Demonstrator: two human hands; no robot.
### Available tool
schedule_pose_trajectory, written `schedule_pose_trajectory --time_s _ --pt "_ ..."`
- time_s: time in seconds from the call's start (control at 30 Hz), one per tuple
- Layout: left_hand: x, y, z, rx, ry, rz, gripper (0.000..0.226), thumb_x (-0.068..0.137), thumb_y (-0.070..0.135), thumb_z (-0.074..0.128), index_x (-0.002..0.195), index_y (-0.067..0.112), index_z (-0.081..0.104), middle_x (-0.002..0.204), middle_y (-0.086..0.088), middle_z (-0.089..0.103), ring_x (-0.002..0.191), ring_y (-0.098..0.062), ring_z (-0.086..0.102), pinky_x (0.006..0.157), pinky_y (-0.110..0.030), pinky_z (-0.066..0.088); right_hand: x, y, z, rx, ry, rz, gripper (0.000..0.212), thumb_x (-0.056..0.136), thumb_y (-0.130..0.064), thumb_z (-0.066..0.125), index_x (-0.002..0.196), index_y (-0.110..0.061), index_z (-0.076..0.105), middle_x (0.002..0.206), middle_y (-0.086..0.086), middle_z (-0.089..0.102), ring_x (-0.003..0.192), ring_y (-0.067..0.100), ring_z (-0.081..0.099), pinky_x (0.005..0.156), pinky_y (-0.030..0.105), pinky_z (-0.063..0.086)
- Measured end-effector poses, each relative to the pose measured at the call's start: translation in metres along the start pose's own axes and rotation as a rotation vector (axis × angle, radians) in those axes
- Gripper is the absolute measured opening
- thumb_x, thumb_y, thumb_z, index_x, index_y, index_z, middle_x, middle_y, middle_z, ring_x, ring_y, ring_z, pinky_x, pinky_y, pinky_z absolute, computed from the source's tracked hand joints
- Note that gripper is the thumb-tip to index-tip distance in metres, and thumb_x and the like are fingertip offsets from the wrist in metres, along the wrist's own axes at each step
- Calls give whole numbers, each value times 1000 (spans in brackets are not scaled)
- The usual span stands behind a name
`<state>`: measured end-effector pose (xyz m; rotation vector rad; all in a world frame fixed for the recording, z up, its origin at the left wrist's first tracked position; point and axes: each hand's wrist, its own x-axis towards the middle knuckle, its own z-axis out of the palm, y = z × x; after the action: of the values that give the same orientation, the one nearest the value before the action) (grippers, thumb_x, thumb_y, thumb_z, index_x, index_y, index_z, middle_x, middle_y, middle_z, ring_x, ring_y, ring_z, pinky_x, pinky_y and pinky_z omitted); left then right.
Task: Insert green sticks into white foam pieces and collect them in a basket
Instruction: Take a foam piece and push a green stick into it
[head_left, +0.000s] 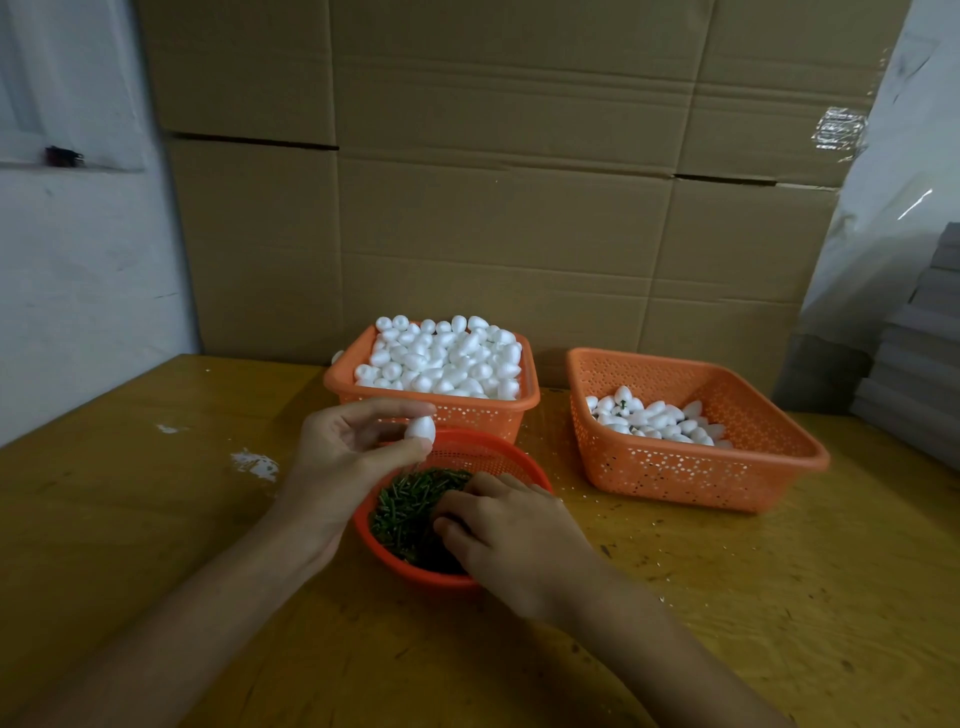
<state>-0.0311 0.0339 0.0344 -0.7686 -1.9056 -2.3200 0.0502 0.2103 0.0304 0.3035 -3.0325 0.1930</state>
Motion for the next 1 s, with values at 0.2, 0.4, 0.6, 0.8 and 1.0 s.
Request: schedule_pose_trajectory --time_s 0.2,0.4,0.6,0.8,1.0 --pt "0 2 0 -30 10 3 28 74 9 85 97 24 83 108 -4 80 91 -18 77 76 -24 61 5 5 1 155 75 -30 27 105 -41 54 130 -38 63 126 -10 58 120 16 56 84 32 41" --pt "0 3 0 -56 11 -7 29 67 15 86 95 23 83 111 -4 79 95 -18 77 75 -23 61 9 10 5 275 147 -33 18 100 -33 66 116 -39 68 122 -20 65 113 4 57 74 16 37" --pt "1 3 -1 -52 1 -17 32 66 14 92 95 22 82 113 -4 78 95 -19 76 77 -24 61 11 14 4 369 151 -19 11 98 -30 71 106 -36 77 110 -22 74 106 -1 62 83 22 49" --pt "1 4 1 -63 7 -28 33 65 8 94 94 20 82 114 -5 78 94 -20 76 77 -25 62 11 17 6 438 256 15 6 95 -35 76 101 -37 76 98 -20 69 98 0 62 74 16 46" --pt "1 5 -1 -84 5 -30 29 70 8 91 95 19 80 115 -11 76 92 -27 75 80 -29 63 12 16 7 453 271 86 11 97 -39 73 107 -41 76 93 -27 65 97 -3 61 76 20 47"
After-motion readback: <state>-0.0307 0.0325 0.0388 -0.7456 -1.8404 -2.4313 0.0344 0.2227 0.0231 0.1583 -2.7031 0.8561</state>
